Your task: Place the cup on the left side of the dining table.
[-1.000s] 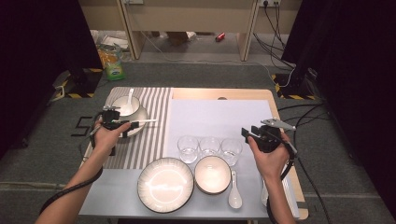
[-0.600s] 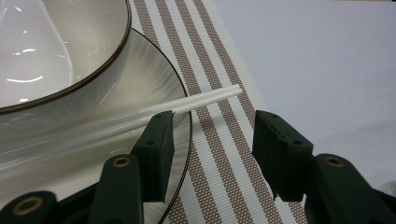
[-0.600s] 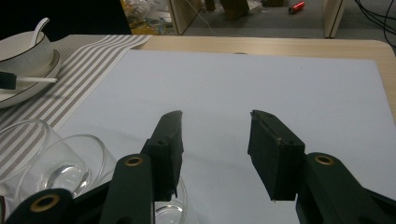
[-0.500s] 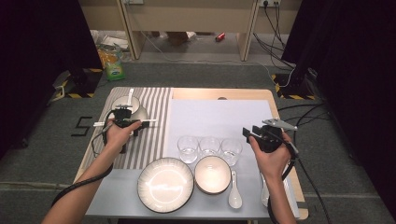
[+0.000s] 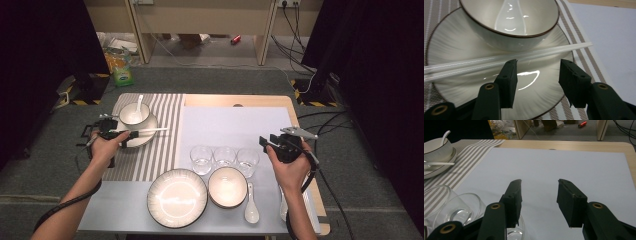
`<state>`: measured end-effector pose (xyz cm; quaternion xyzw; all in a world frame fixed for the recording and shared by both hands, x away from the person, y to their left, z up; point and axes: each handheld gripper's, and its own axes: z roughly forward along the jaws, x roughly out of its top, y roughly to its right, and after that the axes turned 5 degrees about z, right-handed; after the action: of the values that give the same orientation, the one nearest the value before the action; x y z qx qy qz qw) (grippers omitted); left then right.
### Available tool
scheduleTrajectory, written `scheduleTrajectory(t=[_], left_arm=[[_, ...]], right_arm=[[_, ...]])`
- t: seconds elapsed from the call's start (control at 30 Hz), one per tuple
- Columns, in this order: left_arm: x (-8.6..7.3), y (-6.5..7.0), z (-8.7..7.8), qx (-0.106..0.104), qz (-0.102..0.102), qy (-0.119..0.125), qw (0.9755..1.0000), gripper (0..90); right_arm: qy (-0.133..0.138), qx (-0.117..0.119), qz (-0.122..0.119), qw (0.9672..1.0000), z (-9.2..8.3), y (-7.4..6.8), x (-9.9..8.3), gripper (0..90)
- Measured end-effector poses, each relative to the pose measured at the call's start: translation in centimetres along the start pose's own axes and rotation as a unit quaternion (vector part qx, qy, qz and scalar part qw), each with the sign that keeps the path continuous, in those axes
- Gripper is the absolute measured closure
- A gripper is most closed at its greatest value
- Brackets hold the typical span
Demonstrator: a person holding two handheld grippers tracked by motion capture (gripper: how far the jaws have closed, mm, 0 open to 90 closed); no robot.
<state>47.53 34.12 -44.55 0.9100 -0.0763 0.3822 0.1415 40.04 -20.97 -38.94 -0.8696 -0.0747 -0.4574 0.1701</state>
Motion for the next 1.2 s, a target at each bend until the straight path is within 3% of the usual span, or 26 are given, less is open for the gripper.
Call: scheduleTrajectory(t=[0.2, 0.77, 0.83, 1.03, 1.2], left_arm=[[0.0, -1.7, 0.0, 0.016, -0.006, -0.003, 0.9998, 48.1], [0.2, -2.6, 1.1, 0.018, -0.013, -0.007, 0.9997, 48.0], [0.2, -2.5, 1.1, 0.018, -0.018, -0.006, 0.9997, 48.0], [-0.1, -2.0, 0.8, 0.018, -0.008, -0.004, 0.9998, 47.8], [-0.6, -0.7, 0.0, 0.008, 0.002, 0.008, 0.9999, 46.5]], right_arm=[[-0.002, 0.002, -0.002, 1.0000, 0.1, -0.1, 0.0, 54.5], [-0.001, 0.002, 0.002, 1.0000, 0.2, 0.0, -0.1, 54.4], [-0.002, 0.000, 0.000, 1.0000, 0.1, 0.0, -0.1, 54.4], [-0.002, 0.000, 0.006, 1.0000, 0.1, 0.0, -0.1, 54.4], [-0.001, -0.002, 0.001, 1.0000, 0.0, 0.1, -0.1, 54.4]])
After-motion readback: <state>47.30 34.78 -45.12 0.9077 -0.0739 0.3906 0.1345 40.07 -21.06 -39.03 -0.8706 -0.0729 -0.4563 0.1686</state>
